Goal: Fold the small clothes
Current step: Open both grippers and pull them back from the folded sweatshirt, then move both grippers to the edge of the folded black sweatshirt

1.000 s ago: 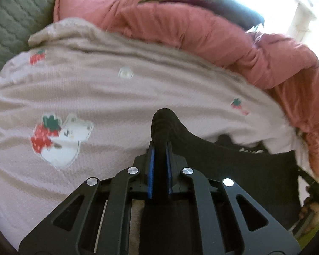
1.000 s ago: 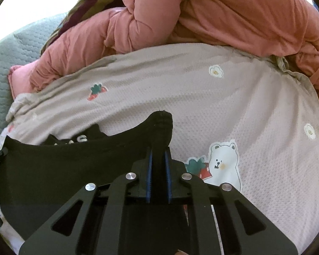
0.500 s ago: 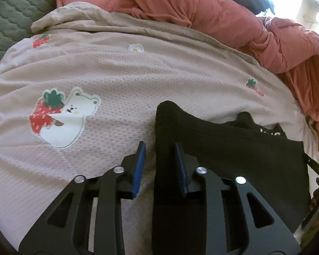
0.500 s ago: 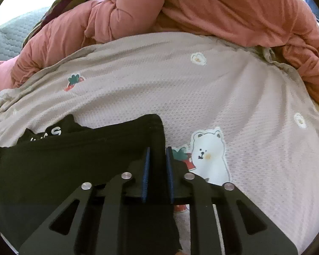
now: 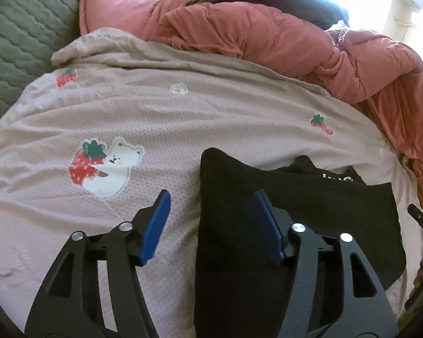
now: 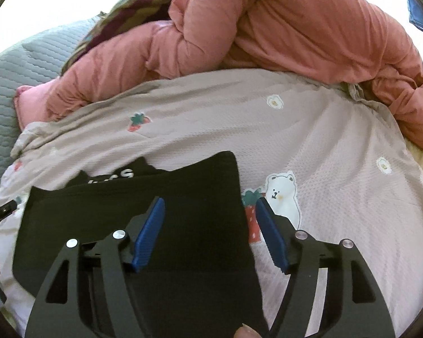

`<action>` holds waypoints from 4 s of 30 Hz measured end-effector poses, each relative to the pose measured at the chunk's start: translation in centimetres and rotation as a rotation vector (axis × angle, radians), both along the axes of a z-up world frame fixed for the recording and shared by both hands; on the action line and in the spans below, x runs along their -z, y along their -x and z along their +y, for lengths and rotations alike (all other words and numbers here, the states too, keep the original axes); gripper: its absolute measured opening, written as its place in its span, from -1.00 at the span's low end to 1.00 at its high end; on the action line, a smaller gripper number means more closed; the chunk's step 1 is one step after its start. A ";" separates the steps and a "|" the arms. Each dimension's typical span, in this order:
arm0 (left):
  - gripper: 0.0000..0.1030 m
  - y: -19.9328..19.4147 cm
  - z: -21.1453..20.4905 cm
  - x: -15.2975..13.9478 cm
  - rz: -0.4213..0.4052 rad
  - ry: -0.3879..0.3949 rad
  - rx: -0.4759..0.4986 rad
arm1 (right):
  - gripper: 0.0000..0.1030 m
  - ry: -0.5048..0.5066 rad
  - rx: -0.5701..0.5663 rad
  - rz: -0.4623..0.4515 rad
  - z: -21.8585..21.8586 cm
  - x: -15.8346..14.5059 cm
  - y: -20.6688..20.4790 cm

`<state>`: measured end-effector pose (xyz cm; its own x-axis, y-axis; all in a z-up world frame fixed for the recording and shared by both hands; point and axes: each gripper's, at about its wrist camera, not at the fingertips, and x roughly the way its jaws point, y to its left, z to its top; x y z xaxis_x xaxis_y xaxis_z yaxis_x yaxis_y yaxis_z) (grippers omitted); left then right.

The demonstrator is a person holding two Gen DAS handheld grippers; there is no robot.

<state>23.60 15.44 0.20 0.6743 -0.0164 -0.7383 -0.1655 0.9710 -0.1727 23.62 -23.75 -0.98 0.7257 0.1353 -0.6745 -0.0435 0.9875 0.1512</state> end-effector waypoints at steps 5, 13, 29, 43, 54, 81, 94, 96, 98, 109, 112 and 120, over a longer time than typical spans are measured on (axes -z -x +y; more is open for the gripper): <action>0.35 0.8 -0.5 -1.3 -0.028 -0.014 0.016 | 0.60 0.005 -0.032 -0.031 0.8 -1.3 1.7; 0.56 1.7 -2.0 -2.5 -0.050 -0.071 0.039 | 0.73 -0.009 -0.058 -0.060 1.7 -2.4 4.1; 0.71 5.1 -5.2 -2.1 -0.050 -0.089 0.102 | 0.78 0.072 -0.135 -0.075 3.5 -2.5 7.8; 0.71 6.7 -9.6 0.0 -0.009 -0.185 0.212 | 0.78 0.114 -0.244 -0.040 7.1 -0.5 9.2; 0.71 7.0 -10.3 2.2 0.071 -0.208 0.245 | 0.78 0.104 -0.283 0.020 9.0 1.4 8.3; 0.81 7.7 -11.1 1.6 0.068 -0.202 0.263 | 0.84 0.048 -0.150 0.111 4.2 3.0 8.3; 0.81 8.2 -12.8 -0.8 0.008 -0.213 0.275 | 0.87 -0.003 -0.138 0.065 1.8 1.1 10.1; 0.81 8.3 -13.3 -0.9 0.001 -0.221 0.280 | 0.87 -0.009 -0.132 0.058 1.3 0.9 10.4; 0.81 8.3 -13.5 -1.0 -0.004 -0.228 0.282 | 0.87 -0.019 -0.132 0.049 0.8 0.6 10.7; 0.81 8.4 -13.3 -1.0 -0.003 -0.230 0.273 | 0.87 -0.012 -0.197 0.024 2.4 0.2 11.4; 0.81 8.3 -12.8 -1.0 0.001 -0.219 0.262 | 0.87 0.005 -0.232 0.026 4.0 0.3 11.3; 0.81 7.7 -11.0 -0.8 0.011 -0.189 0.222 | 0.87 0.034 -0.327 0.038 8.3 0.8 10.8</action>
<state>15.86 4.42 1.04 0.6611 -0.0241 -0.7499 0.0541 0.9984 0.0157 12.80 -15.46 -1.77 0.6217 0.3333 -0.7088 -0.3538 0.9269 0.1256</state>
